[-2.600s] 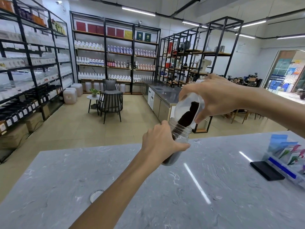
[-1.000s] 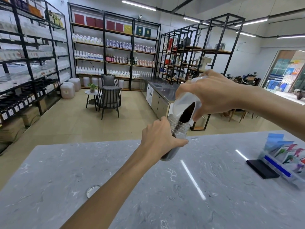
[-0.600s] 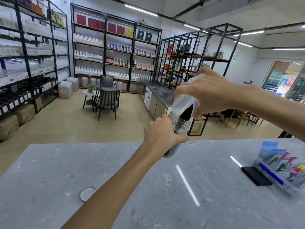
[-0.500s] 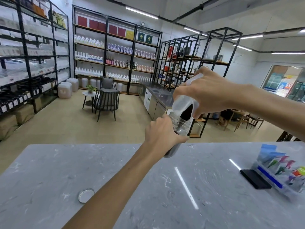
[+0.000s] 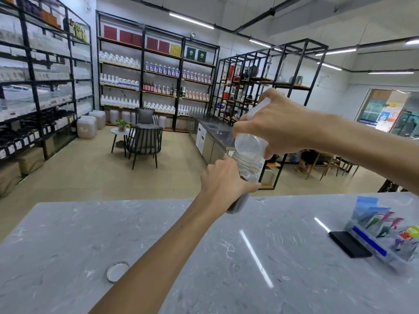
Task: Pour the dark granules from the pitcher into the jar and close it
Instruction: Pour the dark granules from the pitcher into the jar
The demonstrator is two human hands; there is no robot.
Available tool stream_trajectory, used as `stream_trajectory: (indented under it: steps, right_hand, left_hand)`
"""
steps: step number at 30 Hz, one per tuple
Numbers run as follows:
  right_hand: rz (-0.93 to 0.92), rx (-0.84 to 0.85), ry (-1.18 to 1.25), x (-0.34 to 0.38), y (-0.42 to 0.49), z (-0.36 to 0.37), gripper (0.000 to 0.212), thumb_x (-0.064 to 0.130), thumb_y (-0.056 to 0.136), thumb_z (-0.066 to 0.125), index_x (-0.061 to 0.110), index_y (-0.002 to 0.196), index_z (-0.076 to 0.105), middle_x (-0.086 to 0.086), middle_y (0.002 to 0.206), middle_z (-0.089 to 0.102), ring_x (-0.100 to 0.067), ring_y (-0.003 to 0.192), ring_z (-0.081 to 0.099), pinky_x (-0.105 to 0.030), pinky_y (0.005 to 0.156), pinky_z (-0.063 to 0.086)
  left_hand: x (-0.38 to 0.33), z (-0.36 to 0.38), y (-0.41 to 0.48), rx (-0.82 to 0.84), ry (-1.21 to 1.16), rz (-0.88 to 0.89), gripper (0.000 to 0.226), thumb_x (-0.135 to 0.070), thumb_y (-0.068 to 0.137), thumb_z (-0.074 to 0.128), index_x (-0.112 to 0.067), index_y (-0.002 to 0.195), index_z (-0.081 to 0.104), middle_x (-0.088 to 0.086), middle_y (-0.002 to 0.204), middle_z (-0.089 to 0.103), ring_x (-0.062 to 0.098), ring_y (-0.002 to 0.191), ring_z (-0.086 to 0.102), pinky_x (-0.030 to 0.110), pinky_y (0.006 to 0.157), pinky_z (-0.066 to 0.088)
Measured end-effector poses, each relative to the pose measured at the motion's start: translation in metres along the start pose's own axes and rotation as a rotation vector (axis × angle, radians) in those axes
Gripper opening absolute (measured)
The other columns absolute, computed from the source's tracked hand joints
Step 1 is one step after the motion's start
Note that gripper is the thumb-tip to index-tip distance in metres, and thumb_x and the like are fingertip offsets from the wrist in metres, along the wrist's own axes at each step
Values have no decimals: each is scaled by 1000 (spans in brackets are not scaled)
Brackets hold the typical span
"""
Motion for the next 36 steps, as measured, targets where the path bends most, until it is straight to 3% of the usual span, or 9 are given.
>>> stream_trajectory:
  steps: [5,11,14,19,23,26,32,36]
  right_hand:
    - [-14,85,-53,5,0,-7,87,49,61,87,34,132,39,12,119,68,-19,94,68,-56,104,29]
    - [-113,101,-238,30,8,-8,59,24,75,71,24,125,40,7,98,67,-21,77,62,-50,95,31]
    - [-98,138,-191,28,10,-9,70,38,72,77,25,128,36,9,100,65,-20,80,60,-48,96,32]
    - [-106,141,-200,26,8,-6,72,38,74,77,26,129,33,9,114,66,-19,90,64,-51,99,32]
    - [-125,106,-213,27,8,-4,68,36,75,73,26,128,32,7,115,66,-19,87,65,-50,100,31]
    - [-65,64,-177,19,5,-7,77,43,72,78,29,131,31,12,116,68,-16,92,66,-48,103,27]
    - [-47,1,-165,20,2,-7,69,34,74,75,26,131,37,8,110,70,-18,84,66,-48,100,29]
    - [-90,30,-166,25,3,0,67,31,75,71,26,130,32,7,114,67,-21,90,66,-50,100,30]
  left_hand:
    - [2,3,0,5,-17,0,81,-69,69,76,-9,119,53,8,112,67,31,106,64,34,69,40]
    - [4,11,-3,44,-31,11,73,-68,69,77,-10,111,59,6,106,69,31,101,66,37,75,50]
    - [10,14,-5,42,-57,0,72,-67,69,77,-12,111,58,5,104,69,30,100,66,36,74,50]
    - [15,8,-2,24,-34,-7,73,-67,68,78,-13,113,56,6,107,69,30,102,65,33,68,39]
    - [20,5,0,32,-20,-7,73,-69,66,77,-14,110,58,5,104,69,30,100,65,33,67,40]
    - [20,4,-1,38,-28,-4,71,-68,66,78,-14,106,58,4,100,68,29,98,64,34,68,41]
    - [18,2,0,25,0,3,73,-69,66,77,-13,110,59,5,104,69,30,100,65,35,70,46]
    - [18,2,-1,33,13,3,72,-69,66,77,-13,108,59,5,102,68,29,100,65,33,67,44]
Point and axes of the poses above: each hand's wrist, its own y-axis towards the middle knuckle, its own z-axis out of the palm, x = y × z, the point moved 4 cm from there along y, towards the middle knuckle
